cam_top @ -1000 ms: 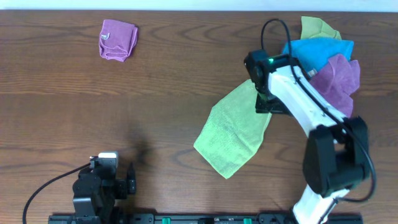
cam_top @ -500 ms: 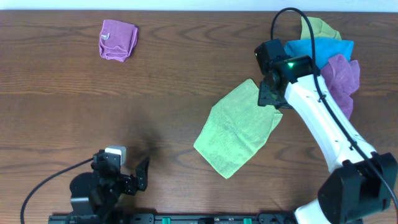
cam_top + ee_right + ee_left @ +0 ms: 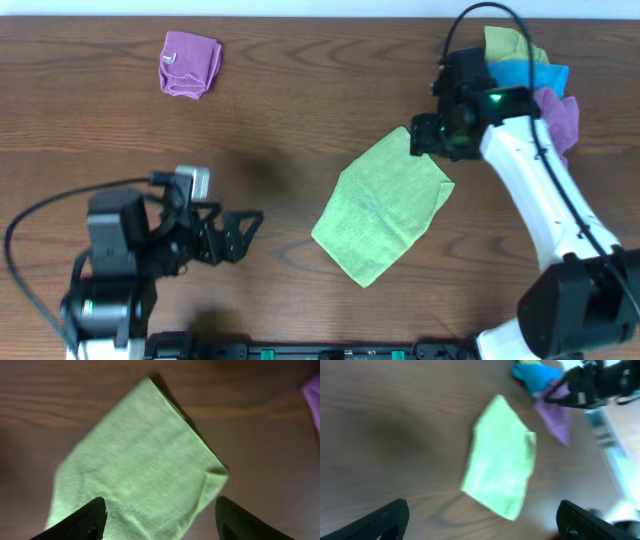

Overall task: Fold the cloth
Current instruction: 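Move the left gripper to the cloth's lower-left corner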

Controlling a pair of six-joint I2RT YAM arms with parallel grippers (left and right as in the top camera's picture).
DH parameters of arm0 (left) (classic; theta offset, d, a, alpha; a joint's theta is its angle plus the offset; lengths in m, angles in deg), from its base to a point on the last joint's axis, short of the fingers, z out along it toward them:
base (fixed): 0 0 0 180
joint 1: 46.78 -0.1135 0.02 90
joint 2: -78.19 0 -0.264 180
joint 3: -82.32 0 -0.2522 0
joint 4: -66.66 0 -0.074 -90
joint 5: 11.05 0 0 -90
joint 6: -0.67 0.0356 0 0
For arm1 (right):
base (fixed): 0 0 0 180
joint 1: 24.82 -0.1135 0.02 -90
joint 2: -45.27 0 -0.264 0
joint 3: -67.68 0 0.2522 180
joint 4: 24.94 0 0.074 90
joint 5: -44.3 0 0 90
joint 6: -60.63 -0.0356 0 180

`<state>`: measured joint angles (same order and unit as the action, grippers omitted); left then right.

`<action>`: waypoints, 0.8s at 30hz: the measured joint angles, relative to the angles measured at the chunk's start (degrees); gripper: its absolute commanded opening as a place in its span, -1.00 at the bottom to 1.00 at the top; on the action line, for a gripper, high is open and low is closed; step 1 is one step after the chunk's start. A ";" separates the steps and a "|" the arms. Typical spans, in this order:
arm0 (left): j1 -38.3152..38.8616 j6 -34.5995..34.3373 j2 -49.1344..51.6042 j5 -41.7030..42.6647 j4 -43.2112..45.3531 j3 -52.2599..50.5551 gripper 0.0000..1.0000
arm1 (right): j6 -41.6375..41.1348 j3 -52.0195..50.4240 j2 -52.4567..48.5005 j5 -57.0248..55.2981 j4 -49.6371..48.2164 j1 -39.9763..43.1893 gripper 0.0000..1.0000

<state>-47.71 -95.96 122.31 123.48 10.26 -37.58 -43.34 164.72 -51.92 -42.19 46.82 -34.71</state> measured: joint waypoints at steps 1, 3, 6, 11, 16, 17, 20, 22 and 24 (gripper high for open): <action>-0.02 -1.92 2.01 1.57 0.35 -0.02 0.90 | 1.16 0.00 0.35 2.03 -0.39 1.05 0.41; -0.02 -5.99 5.42 3.61 0.68 -0.02 0.91 | 2.97 0.00 1.60 5.27 -0.44 2.93 0.41; -0.02 -11.23 9.92 6.12 0.70 -0.02 0.91 | 4.68 0.00 4.50 8.07 0.26 5.38 0.41; 1.03 -17.62 15.96 8.31 1.36 -0.15 0.90 | 5.84 0.00 8.81 9.86 1.09 7.48 0.43; 5.05 -24.00 19.08 9.51 7.98 -4.72 0.91 | 6.21 0.00 10.73 10.56 1.27 7.63 0.45; 6.14 -25.53 19.32 9.62 9.97 -6.36 0.90 | 6.32 0.00 10.91 10.67 1.31 7.63 0.45; 9.38 -30.58 19.54 9.77 16.70 -11.04 0.90 | 6.43 0.00 11.02 10.82 1.86 7.63 0.45; 10.84 -33.77 19.54 9.77 20.57 -13.40 0.90 | 6.54 0.00 11.02 10.91 2.36 7.63 0.46; 11.80 -36.72 19.54 9.49 23.61 -15.61 0.90 | 6.62 0.00 11.02 11.02 2.62 7.63 0.45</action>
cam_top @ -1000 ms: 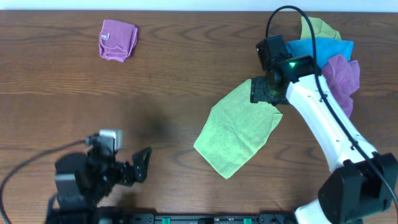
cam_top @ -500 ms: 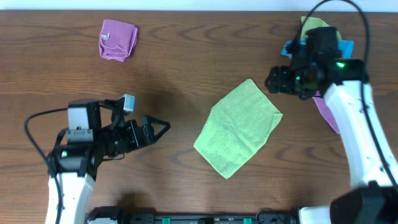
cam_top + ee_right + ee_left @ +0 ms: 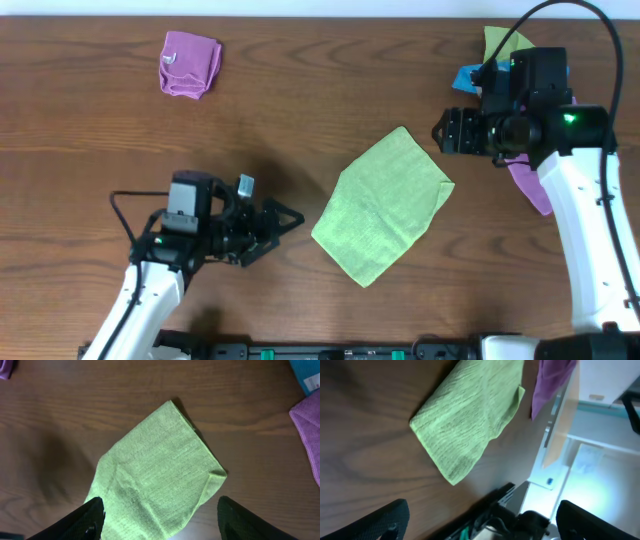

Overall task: Fold the cloth
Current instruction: 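Move the left gripper to the cloth's lower-left corner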

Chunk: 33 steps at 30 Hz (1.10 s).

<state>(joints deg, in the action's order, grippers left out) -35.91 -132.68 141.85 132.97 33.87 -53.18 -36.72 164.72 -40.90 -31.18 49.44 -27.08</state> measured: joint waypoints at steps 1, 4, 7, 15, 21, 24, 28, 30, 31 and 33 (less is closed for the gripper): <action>0.46 -1.81 0.00 -0.02 1.73 -1.33 0.90 | 0.00 0.00 0.00 0.09 0.09 0.00 0.46; 1.75 -6.12 0.00 -0.31 7.39 -5.11 0.90 | 0.00 0.00 0.00 0.50 0.17 0.00 0.46; 3.96 -11.02 0.00 -0.72 13.62 -9.03 0.90 | 0.00 0.00 0.00 1.38 0.02 0.00 0.46; 12.57 -21.35 0.02 -6.38 21.73 -12.37 0.90 | -0.09 0.00 0.00 2.97 -0.04 0.00 0.47; 18.84 -27.30 3.91 -10.93 28.37 -12.39 0.90 | -0.28 0.00 0.00 3.91 -0.04 0.00 0.47; 21.05 -29.99 8.04 -12.09 33.22 -12.41 0.90 | -0.28 0.00 0.00 4.13 -0.02 0.00 0.48; 23.02 -33.00 13.03 -12.50 39.89 -12.39 0.90 | -0.31 0.00 0.00 4.24 -0.02 0.00 0.49; 24.06 -34.40 15.08 -12.63 42.53 -12.39 0.91 | -0.31 0.00 0.00 4.33 -0.02 0.00 0.49; 24.65 -35.04 16.00 -12.70 43.65 -12.39 0.90 | -0.31 0.00 0.00 4.39 -0.07 0.00 0.49; 26.03 -36.28 17.81 -12.70 45.62 -12.39 0.91 | -0.31 0.00 0.00 4.39 -0.04 0.00 0.50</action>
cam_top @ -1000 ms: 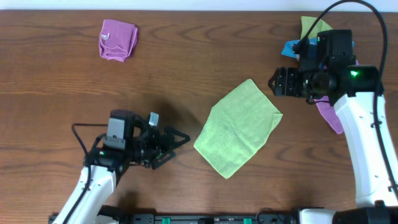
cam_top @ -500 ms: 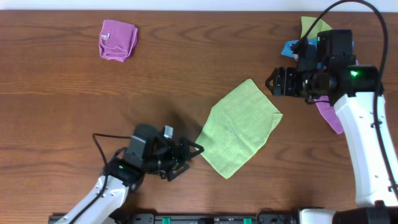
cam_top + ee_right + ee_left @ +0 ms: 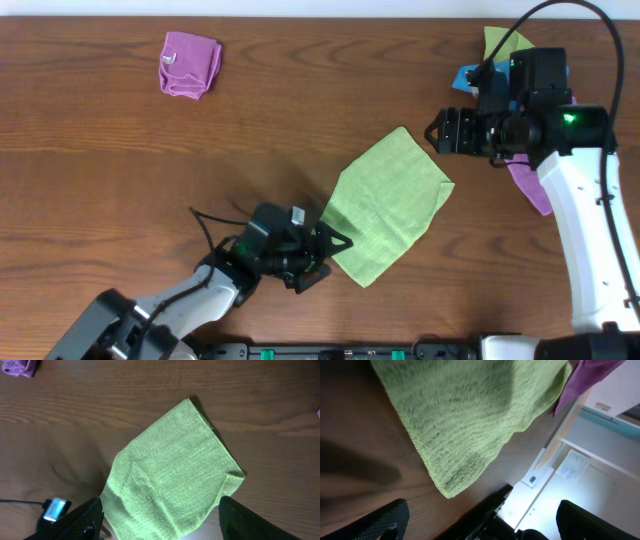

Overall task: Fold the cloth
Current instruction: 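Move the left gripper to the cloth's lower-left corner, then grasp the left corner with the left gripper, right gripper grasps right corner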

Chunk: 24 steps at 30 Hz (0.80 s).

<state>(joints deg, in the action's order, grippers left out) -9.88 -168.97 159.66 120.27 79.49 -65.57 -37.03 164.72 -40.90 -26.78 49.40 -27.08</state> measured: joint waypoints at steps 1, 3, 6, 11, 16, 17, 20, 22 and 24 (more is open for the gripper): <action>0.70 -0.35 0.74 -0.04 0.76 0.00 0.90 | 0.00 0.00 0.00 0.00 -0.07 0.00 0.50; 1.88 -1.25 1.75 -0.22 1.07 0.00 0.91 | 0.00 0.00 0.00 0.02 -0.24 0.00 0.50; 3.52 -2.56 2.84 -1.05 2.19 0.00 0.96 | -0.04 0.00 0.00 0.04 -0.61 0.00 0.50; 5.31 -4.70 3.54 -3.06 2.58 0.00 0.97 | -0.87 0.00 0.00 0.22 -1.57 0.00 0.51; 7.43 -6.12 4.79 -4.68 3.45 1.05 0.96 | -0.94 0.00 0.00 0.31 -1.86 0.00 0.52; 7.72 -6.16 5.14 -4.98 3.50 1.38 0.96 | -0.96 0.00 0.00 0.37 -1.88 0.00 0.52; 8.76 -6.36 6.38 -5.84 3.76 2.60 0.96 | -1.03 0.00 0.00 0.44 -1.92 0.00 0.53; 9.31 -6.58 7.37 -6.01 3.98 3.43 0.96 | -1.05 0.00 0.00 0.44 -1.92 0.00 0.54; 9.75 -6.80 8.57 -6.08 4.24 4.46 0.96 | -1.05 0.00 0.00 0.44 -1.95 0.00 0.54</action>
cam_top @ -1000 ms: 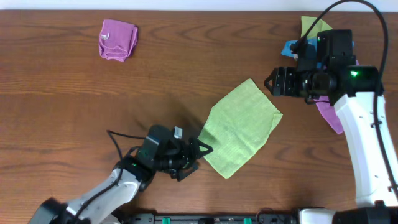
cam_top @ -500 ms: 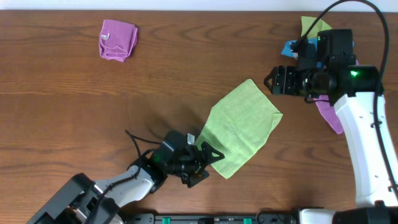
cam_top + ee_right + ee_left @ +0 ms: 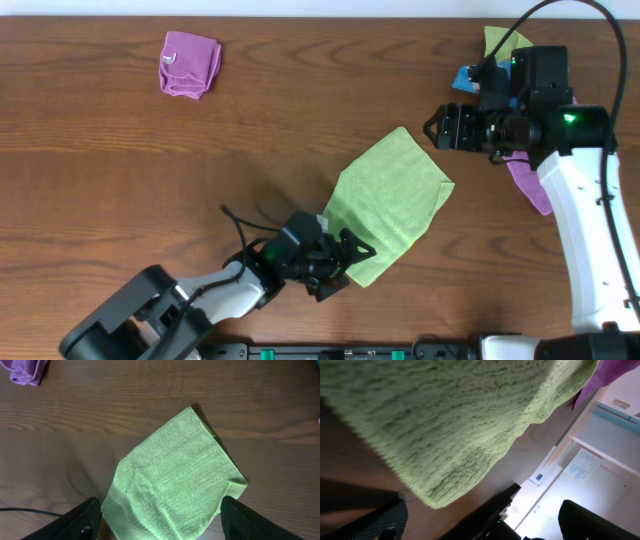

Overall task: Fold the cloth
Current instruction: 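Grasp the left corner with the left gripper, right gripper grasps right corner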

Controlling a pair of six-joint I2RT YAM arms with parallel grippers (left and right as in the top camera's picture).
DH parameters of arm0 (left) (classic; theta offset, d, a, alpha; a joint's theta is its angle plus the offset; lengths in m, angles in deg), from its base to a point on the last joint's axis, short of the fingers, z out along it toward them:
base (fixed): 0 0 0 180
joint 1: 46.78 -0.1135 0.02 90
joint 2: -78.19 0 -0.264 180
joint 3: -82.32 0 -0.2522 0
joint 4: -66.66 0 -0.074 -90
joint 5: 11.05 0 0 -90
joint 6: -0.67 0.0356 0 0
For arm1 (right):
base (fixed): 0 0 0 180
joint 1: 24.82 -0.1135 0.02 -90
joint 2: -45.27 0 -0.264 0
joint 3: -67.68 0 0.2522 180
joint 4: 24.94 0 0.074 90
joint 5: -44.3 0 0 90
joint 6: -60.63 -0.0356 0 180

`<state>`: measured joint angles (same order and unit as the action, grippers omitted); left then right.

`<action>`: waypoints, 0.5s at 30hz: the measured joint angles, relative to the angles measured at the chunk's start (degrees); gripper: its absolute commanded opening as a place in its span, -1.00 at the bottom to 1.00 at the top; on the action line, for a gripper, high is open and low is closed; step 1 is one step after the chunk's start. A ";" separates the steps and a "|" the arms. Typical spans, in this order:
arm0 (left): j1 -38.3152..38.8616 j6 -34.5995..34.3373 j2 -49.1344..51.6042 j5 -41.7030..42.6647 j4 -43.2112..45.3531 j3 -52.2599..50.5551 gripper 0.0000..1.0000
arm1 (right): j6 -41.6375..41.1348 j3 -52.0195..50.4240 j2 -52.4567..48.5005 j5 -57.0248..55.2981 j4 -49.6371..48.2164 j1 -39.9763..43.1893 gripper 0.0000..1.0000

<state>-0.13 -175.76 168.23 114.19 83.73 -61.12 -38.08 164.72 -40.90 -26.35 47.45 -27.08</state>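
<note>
The green cloth (image 3: 392, 200) lies as a flat diamond on the wooden table (image 3: 300, 130). My left gripper (image 3: 352, 264) is open and low at the cloth's near-left edge. In the left wrist view the green cloth (image 3: 445, 420) fills the upper frame, and its fringe lies just ahead of the open left gripper (image 3: 480, 527). My right gripper (image 3: 432, 131) hangs open in the air just beyond the cloth's far corner. The right wrist view looks down on the green cloth (image 3: 175, 475) between the spread fingers of the right gripper (image 3: 160, 527).
A folded purple cloth (image 3: 190, 63) sits at the far left. A pile of yellow, blue and purple cloths (image 3: 505, 45) lies at the far right, partly under my right arm. The left arm's cable (image 3: 250, 222) trails over the table near the cloth.
My left gripper has moved further right and now overlaps the cloth's near-left edge, with the cloth much closer in its wrist view. The right gripper has barely moved.
At first my right gripper was at the cloth's far corner and my left gripper far to the left. The right gripper then stood back toward the pile while the left came nearer. The left gripper reached the cloth's left corner and is now at its near edge.
</note>
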 measured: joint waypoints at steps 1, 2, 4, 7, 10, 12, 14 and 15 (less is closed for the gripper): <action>0.15 -0.15 0.52 -0.07 0.11 0.52 0.96 | 0.00 0.00 0.00 0.02 0.00 0.00 0.54; 0.39 -0.31 1.40 -0.07 0.31 1.27 0.96 | 0.00 0.00 0.00 0.15 0.00 0.00 0.54; 0.85 -0.42 2.93 -0.02 0.52 2.73 0.95 | 0.00 0.00 0.00 0.44 0.00 0.00 0.55; 1.53 -0.59 4.61 -0.02 0.61 4.48 0.94 | 0.00 0.00 0.00 0.74 0.00 0.00 0.56; 2.03 -0.59 5.60 0.00 0.74 5.46 0.88 | 0.00 0.00 0.00 0.85 0.00 0.00 0.57; 2.23 -0.92 6.03 -0.15 0.55 5.75 0.66 | -0.02 0.00 0.00 0.87 0.00 0.00 0.57; 2.27 -1.31 6.64 -0.15 0.35 5.79 0.39 | 0.00 0.00 0.00 0.90 -0.02 0.00 0.58; 2.29 -1.36 7.04 -0.15 0.22 5.81 0.22 | -0.02 0.00 0.00 0.96 -0.02 0.00 0.58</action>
<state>2.16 -177.12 175.27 114.04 83.94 -55.30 -38.10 164.72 -40.90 -25.38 47.43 -27.08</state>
